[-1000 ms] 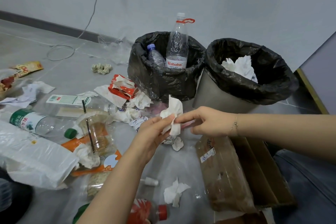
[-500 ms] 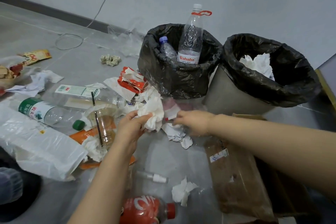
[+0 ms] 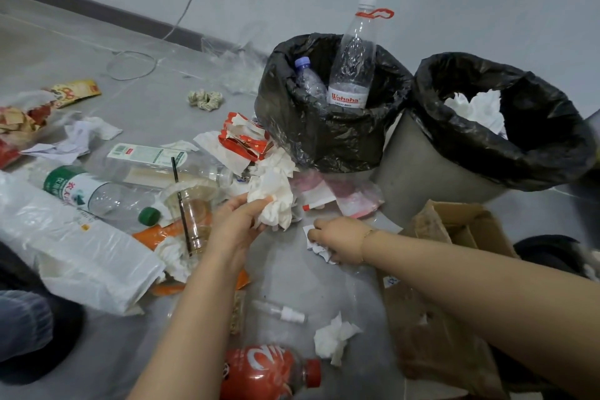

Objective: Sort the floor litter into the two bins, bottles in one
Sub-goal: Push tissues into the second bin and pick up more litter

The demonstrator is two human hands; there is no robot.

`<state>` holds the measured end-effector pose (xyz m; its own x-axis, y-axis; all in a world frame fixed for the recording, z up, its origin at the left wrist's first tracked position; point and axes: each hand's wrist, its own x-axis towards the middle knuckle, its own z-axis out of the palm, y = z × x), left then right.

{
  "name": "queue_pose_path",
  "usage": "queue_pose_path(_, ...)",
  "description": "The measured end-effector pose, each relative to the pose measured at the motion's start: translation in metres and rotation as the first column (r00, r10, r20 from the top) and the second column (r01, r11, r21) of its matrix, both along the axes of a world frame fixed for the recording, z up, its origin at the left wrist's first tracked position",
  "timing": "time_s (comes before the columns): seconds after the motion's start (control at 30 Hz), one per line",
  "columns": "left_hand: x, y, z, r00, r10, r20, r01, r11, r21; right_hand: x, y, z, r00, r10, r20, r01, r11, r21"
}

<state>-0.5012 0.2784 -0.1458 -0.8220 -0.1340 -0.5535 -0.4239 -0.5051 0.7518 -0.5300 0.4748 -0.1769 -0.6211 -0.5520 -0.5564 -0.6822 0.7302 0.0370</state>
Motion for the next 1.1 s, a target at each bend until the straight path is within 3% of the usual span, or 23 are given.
queue_pose_path(0.13, 0.003, 0.001, 0.006, 1.0, -0.017, -0.014, 0.017, 1.0, -0.007, 0.009, -0.006, 0.001, 1.0, 0.018, 0.011, -0.018, 1.0, 0.007)
queue_pose_path(0.27, 0.002, -0.002, 0.018, 0.998, -0.029, -0.048, 0.025, 0.997, -0.077, 0.009, 0.003, 0.024, 0.995, -0.098, -0.03, 0.093, 0.986, -0.142)
queue_pose_path(0.5, 0.004, 0.016, 0.053, 0.977, -0.13, -0.168, 0.104, 0.982, -0.156, 0.009, 0.043, 0.136, 0.953, -0.301, -0.033, 0.251, 0.847, -0.469)
queue_pose_path(0.6, 0.004, 0.043, 0.081, 0.943, -0.178, -0.281, 0.136, 0.977, -0.162, 0.012, 0.064, 0.188, 0.914, -0.384, -0.129, 0.239, 0.768, -0.594)
queue_pose_path(0.7, -0.003, 0.073, 0.109, 0.896, -0.214, -0.388, 0.151, 0.971, -0.185, 0.007, 0.091, 0.227, 0.814, -0.541, -0.211, 0.227, 0.631, -0.742)
queue_pose_path(0.83, -0.033, 0.119, 0.148, 0.802, -0.301, -0.516, 0.152, 0.938, -0.31, -0.013, 0.142, 0.253, 0.586, -0.784, -0.206, 0.233, 0.406, -0.884)
queue_pose_path(0.9, -0.051, 0.145, 0.163, 0.762, -0.342, -0.549, 0.123, 0.91, -0.397, -0.023, 0.168, 0.254, 0.495, -0.843, -0.212, 0.247, 0.37, -0.896)
queue_pose_path(0.97, -0.068, 0.174, 0.172, 0.716, -0.4, -0.572, 0.065, 0.854, -0.516, -0.029, 0.19, 0.252, 0.44, -0.866, -0.239, 0.296, 0.391, -0.871)
queue_pose_path(1.03, -0.082, 0.201, 0.173, 0.643, -0.531, -0.552, 0.001, 0.721, -0.693, -0.032, 0.209, 0.247, 0.426, -0.869, -0.251, 0.393, 0.428, -0.814)
queue_pose_path(1.07, -0.089, 0.213, 0.171, 0.598, -0.641, -0.481, -0.008, 0.595, -0.804, -0.033, 0.216, 0.243, 0.45, -0.858, -0.246, 0.463, 0.46, -0.757)
queue_pose_path(1.1, -0.095, 0.222, 0.166, 0.554, -0.759, -0.343, -0.002, 0.41, -0.912, -0.034, 0.221, 0.238, 0.494, -0.839, -0.227, 0.547, 0.503, -0.669)
